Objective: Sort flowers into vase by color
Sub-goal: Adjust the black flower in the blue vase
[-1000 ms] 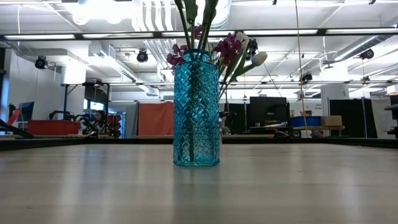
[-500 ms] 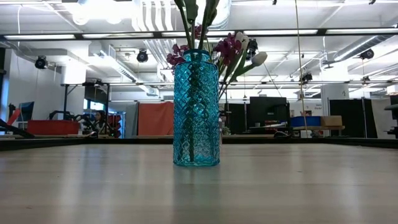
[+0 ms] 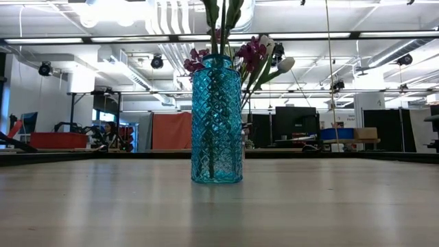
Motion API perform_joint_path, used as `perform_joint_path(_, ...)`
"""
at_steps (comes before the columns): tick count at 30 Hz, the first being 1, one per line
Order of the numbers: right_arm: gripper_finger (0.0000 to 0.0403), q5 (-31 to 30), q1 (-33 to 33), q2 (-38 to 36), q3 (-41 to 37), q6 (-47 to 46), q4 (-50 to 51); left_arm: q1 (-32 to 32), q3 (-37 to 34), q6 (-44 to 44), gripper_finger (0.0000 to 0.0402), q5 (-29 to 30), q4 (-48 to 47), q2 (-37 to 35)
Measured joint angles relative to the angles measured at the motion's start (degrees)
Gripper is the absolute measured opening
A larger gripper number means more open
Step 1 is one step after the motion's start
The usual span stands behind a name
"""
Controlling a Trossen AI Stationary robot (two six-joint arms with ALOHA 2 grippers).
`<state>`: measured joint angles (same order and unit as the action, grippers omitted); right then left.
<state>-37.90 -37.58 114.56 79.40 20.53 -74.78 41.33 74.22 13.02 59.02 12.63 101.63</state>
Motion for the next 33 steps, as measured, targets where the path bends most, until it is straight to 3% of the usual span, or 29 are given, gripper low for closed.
perform_joint_path(5,0.0348,1.0,0.0,0.0,0.0,-0.5,0.1,-1.7,0.0,0.0,0.0328,0.8,0.3,0.4)
perform_joint_path(12,0.0347,1.0,0.0,-0.1,0.0,-0.1,0.8,-2.6,0.0,0.0,0.027,1.7,0.1,0.5)
perform_joint_path(28,0.0347,0.6,0.0,-0.3,0.0,-8.3,7.1,-2.5,-0.1,-0.4,0.0012,6.4,-0.1,0.5)
perform_joint_path(33,0.0348,0.4,-0.1,-2.6,0.0,-13.9,16.7,-2.5,-0.1,-1.8,0.0013,6.5,-0.9,0.5)
